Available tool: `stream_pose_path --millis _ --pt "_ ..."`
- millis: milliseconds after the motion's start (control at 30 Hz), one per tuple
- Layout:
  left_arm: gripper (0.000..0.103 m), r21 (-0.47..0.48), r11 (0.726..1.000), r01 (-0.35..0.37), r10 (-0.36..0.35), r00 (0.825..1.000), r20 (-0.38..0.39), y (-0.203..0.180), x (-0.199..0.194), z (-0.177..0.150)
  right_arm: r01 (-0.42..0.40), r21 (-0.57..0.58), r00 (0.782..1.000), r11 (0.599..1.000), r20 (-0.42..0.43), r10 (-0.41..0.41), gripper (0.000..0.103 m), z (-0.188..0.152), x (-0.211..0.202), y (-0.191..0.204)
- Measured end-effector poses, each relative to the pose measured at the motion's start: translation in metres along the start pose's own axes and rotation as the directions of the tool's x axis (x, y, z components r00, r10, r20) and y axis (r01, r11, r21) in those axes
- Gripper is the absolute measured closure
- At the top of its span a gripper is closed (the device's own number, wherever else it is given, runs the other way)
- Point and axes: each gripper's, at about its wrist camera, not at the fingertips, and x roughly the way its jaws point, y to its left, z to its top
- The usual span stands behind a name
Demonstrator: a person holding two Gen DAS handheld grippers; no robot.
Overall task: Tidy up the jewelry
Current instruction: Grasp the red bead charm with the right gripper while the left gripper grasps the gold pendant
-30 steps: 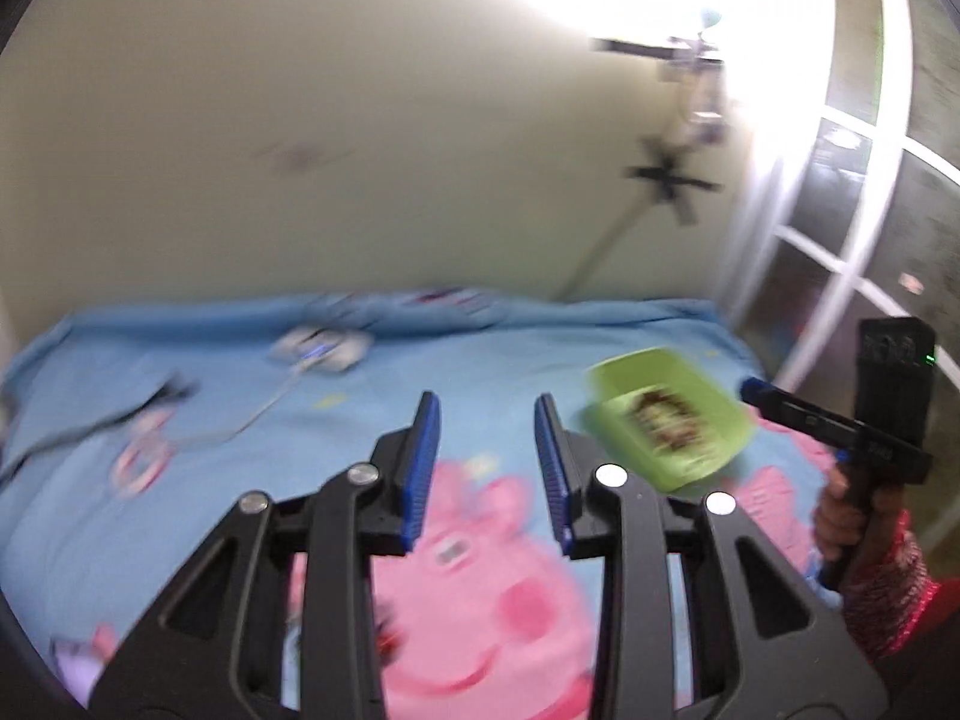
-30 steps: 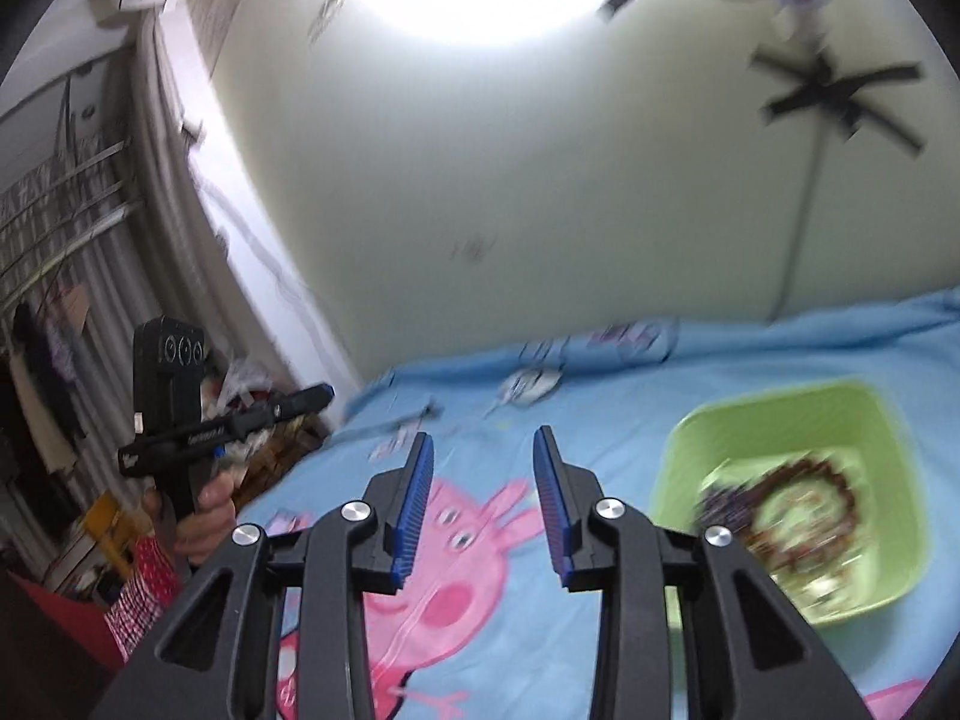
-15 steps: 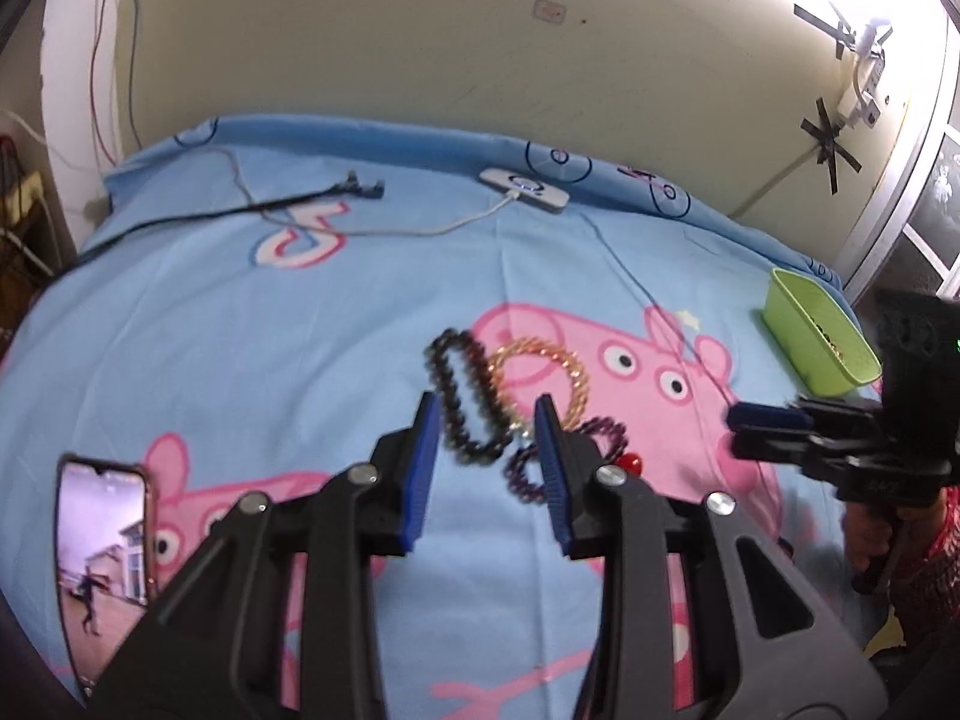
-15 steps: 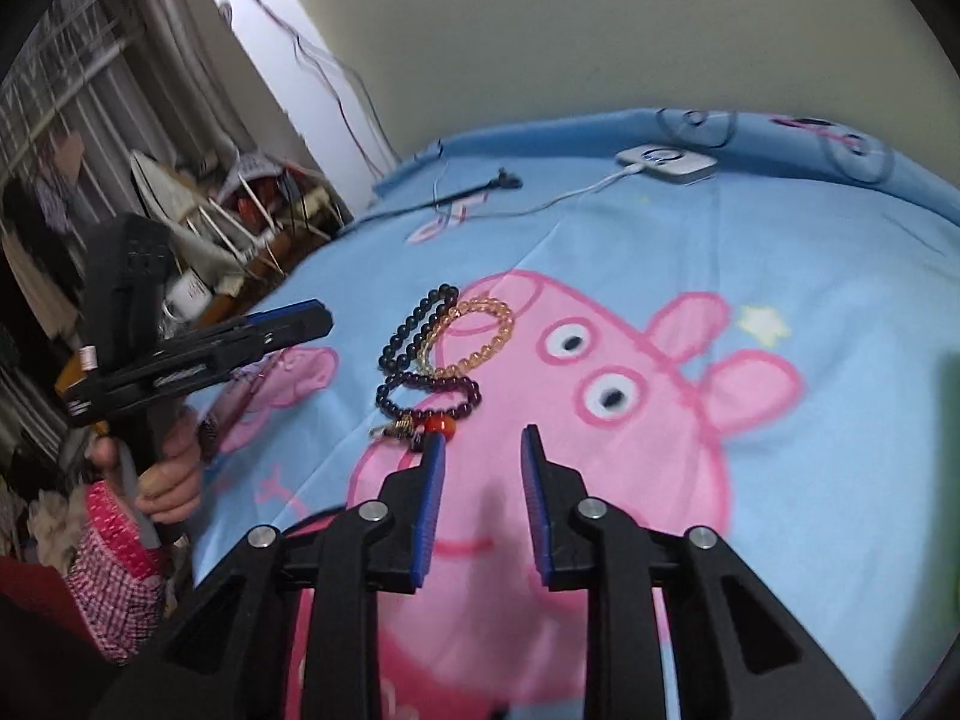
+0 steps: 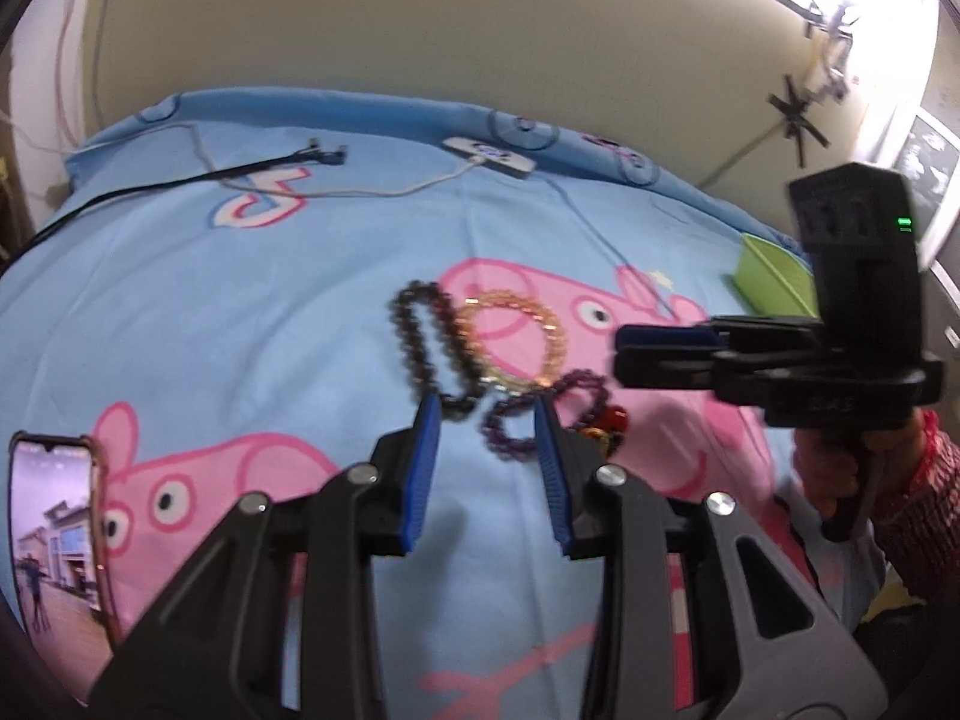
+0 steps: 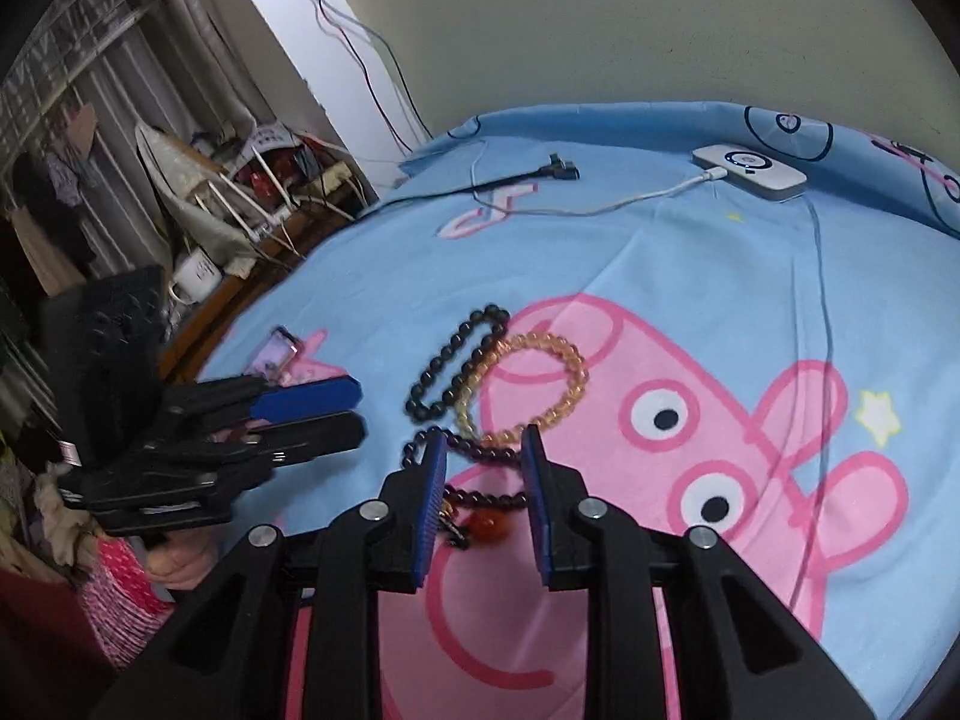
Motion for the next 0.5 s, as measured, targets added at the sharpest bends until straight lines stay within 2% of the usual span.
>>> stream_pose_path --millis 100,133,267,367,467,500 --pt "0.073 0.056 0.998 0.037 -0.037 0.999 -0.001 -0.017 -0.001 -0.004 0.063 -0.004 0.996 0.998 -0.061 -0.063 0.098 -0.005 0.013 -0.005" --pt "0.073 0.086 0.995 0.052 -0.052 0.999 -0.001 -0.023 -0.002 -0.006 0.060 -0.003 0.997 0.998 -0.053 -0.060 0.098 -0.007 0.012 -0.007" --pt "0.072 0.176 0.983 0.057 -0.053 0.998 -0.024 -0.048 0.004 -0.014 0.183 0.017 0.983 0.983 -0.002 -0.183 0.098 -0.011 -0.003 -0.020" --pt "0.072 0.210 0.976 0.050 -0.039 0.998 -0.053 -0.057 0.014 -0.016 0.133 0.088 0.990 0.987 0.032 -0.136 0.098 -0.012 -0.019 -0.031" --pt "0.073 0.222 0.975 0.031 -0.011 0.996 -0.089 -0.058 0.025 -0.017 0.058 0.056 0.996 0.997 0.058 -0.061 0.098 -0.017 -0.029 -0.021" --pt "0.087 0.220 0.975 0.029 -0.006 0.995 -0.104 -0.058 0.028 -0.017 0.045 0.033 0.998 0.998 0.050 -0.047 0.098 -0.018 -0.027 -0.014"
